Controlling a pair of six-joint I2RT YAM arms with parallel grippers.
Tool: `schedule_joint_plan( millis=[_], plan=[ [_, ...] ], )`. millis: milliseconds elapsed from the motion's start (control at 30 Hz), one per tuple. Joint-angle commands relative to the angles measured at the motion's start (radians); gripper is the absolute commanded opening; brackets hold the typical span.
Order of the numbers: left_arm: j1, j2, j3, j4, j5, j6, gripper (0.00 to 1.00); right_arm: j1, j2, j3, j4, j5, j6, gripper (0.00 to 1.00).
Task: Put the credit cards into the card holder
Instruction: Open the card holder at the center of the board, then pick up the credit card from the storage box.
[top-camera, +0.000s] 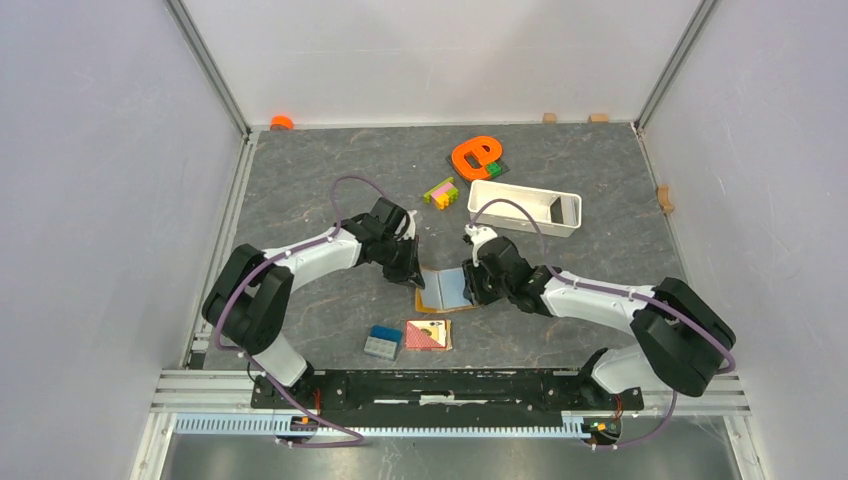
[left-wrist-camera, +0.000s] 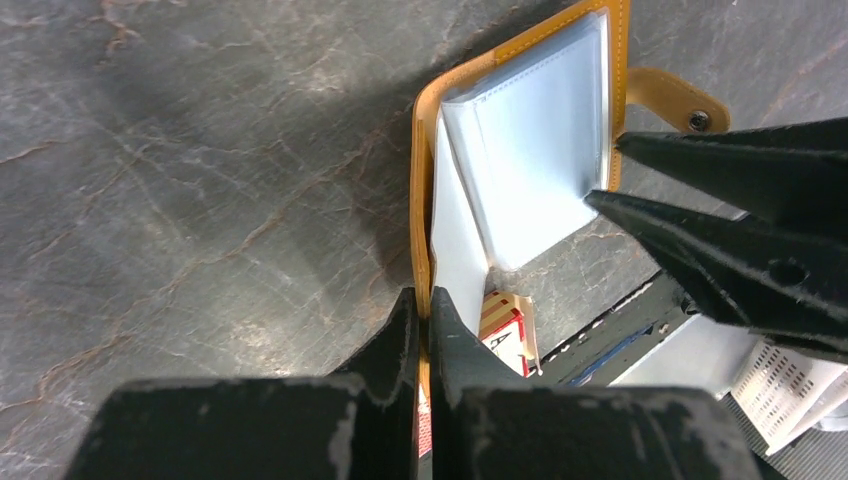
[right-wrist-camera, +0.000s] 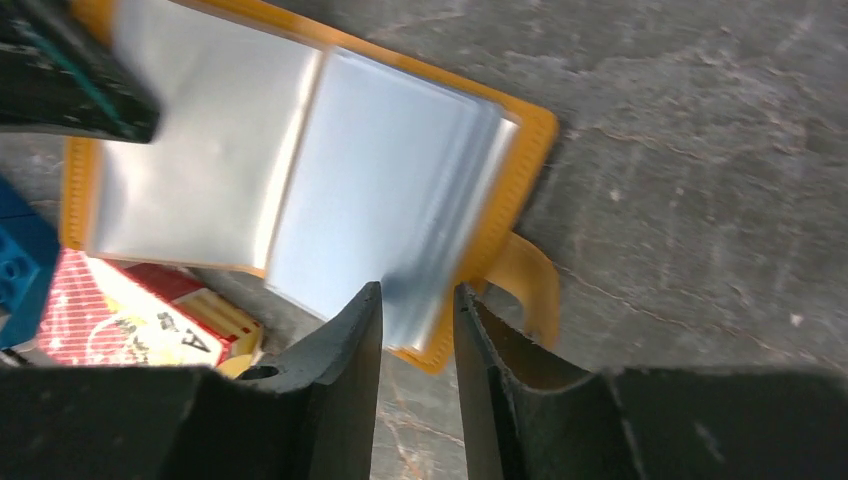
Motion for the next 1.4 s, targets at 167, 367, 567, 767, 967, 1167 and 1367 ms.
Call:
schedule_joint_plan(
  millis=[167, 367, 567, 767, 967, 1167, 1367],
  plan=[
    [0.031, 0.000, 0.021, -0.017, -0.020, -0.006, 0.02, -0.076, -0.150, 0.146, -0.209, 0.136, -0.100, 0.58],
    [0.037, -0.020, 0.047, -0.053, -0.028, 0.029, 0.02, -0.243, -0.147, 0.297, -0.392, 0.187, -0.231, 0.64],
    [0.037, -0.031, 0.063, -0.083, -0.046, 0.057, 0.02, -0.462, -0.056, 0.401, -0.445, 0.115, -0.328, 0.65],
    [0.040, -0.027, 0.067, -0.094, -0.057, 0.066, 0.02, -0.627, 0.098, 0.518, -0.463, 0.052, -0.410, 0.65],
    [0.042, -0.025, 0.072, -0.099, -0.066, 0.070, 0.02, -0.700, 0.237, 0.638, -0.480, 0.040, -0.464, 0.66],
    [0.043, -0.018, 0.075, -0.103, -0.063, 0.072, 0.02, -0.741, 0.339, 0.715, -0.501, 0.027, -0.492, 0.67],
    [0.043, -0.013, 0.075, -0.105, -0.061, 0.074, 0.02, -0.767, 0.403, 0.762, -0.510, 0.027, -0.500, 0.66]
  ],
)
